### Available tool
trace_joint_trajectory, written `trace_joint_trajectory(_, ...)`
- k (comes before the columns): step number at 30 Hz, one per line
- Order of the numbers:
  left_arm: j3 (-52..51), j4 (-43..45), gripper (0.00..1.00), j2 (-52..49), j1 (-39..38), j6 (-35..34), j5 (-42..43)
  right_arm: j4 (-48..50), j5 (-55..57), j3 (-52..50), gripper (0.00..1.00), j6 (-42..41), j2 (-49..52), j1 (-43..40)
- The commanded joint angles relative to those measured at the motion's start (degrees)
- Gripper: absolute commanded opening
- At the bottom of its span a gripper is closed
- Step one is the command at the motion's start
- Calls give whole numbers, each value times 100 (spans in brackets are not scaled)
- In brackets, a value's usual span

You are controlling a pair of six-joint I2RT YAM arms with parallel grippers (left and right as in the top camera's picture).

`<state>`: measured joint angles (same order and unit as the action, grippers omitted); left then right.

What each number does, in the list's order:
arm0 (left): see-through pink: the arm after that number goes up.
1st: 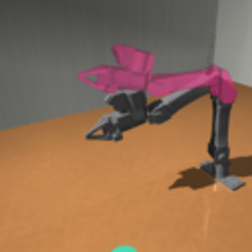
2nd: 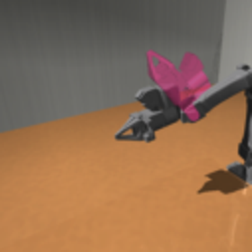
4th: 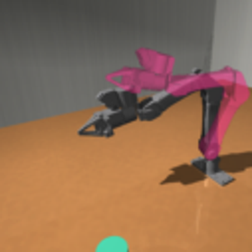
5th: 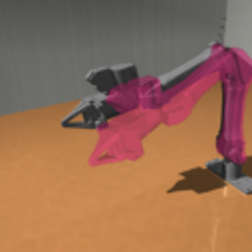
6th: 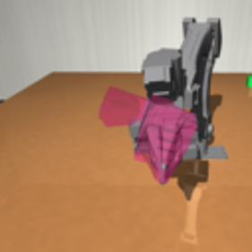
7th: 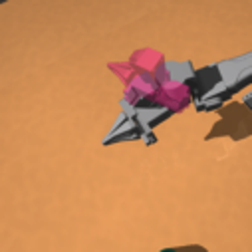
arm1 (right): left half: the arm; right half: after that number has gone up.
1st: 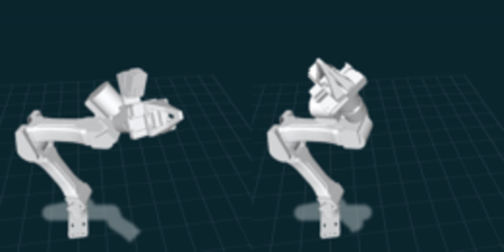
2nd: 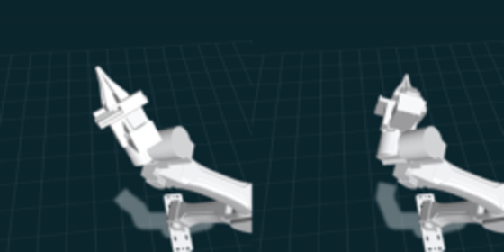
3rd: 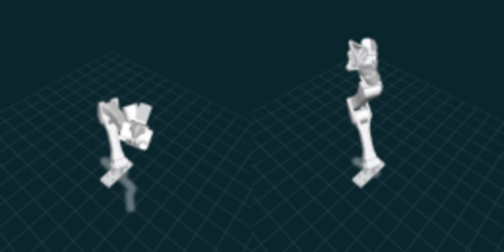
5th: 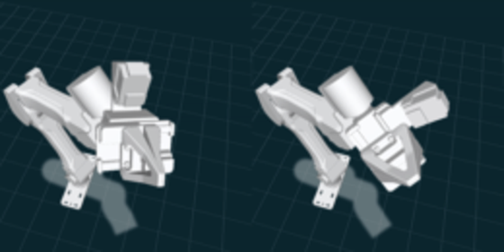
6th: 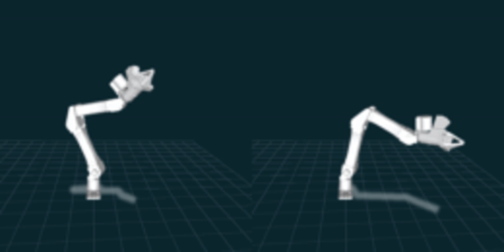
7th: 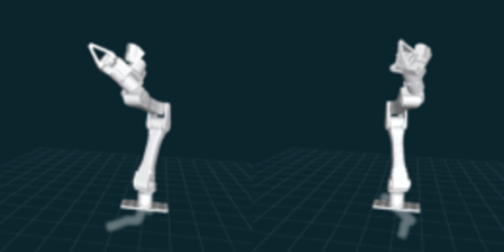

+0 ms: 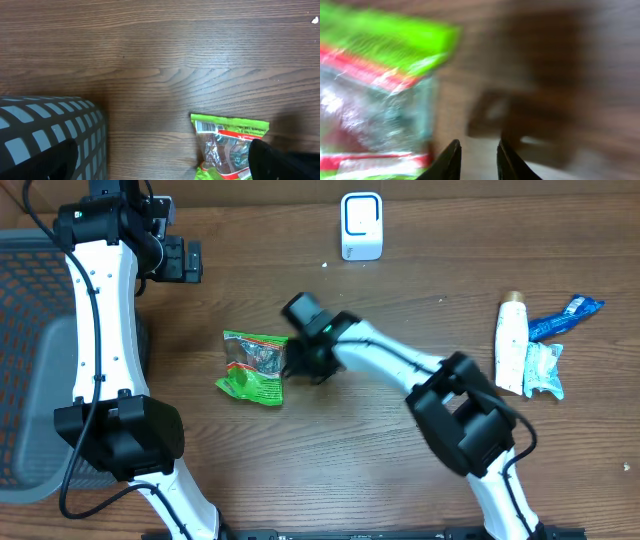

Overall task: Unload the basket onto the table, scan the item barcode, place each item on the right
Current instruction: 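Move the right gripper to the green snack bag and grasp it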

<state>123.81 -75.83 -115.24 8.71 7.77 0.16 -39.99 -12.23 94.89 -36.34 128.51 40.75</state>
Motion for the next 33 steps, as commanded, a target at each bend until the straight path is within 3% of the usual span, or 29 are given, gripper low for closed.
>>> trace_joint_trajectory(1, 96, -2, 100, 199, -7, 120, -22, -341, -24, 262, 26, 450, 57, -496)
trace_joint_trajectory(6, 96, -4, 100, 199, -7, 120, -22, -308, -2334, 448, 46, 1320, 55, -896)
trace_joint_trajectory(9, 96, -4, 100, 199, -2, 120, -24, -190, -3086, 448, 59, 1408, 55, -868)
trace_joint_trajectory(11, 96, -4, 100, 199, 0, 120, -22, -151, -3071, 448, 68, 1410, 55, -680)
trace_joint_trajectory(16, 96, -4, 100, 199, -2, 120, -22, -129, -2149, 446, 80, 1134, 59, -127)
trace_joint_trajectory(21, 96, -4, 100, 199, -2, 120, -22, 144, -1226, 444, 84, 702, 201, 496)
trace_joint_trajectory(24, 96, -4, 100, 199, -2, 120, -22, 216, -459, 444, 81, 564, 365, 752)
trace_joint_trajectory(26, 96, -4, 100, 199, -2, 120, -22, 186, -87, 444, 73, 560, 492, 831)
trace_joint_trajectory(29, 96, -4, 100, 199, 4, 120, -22, 63, 22, 444, 54, 369, 562, 789)
trace_joint_trajectory(33, 96, -11, 100, 199, 4, 120, -22, -238, -181, 457, 22, 321, 557, 472)
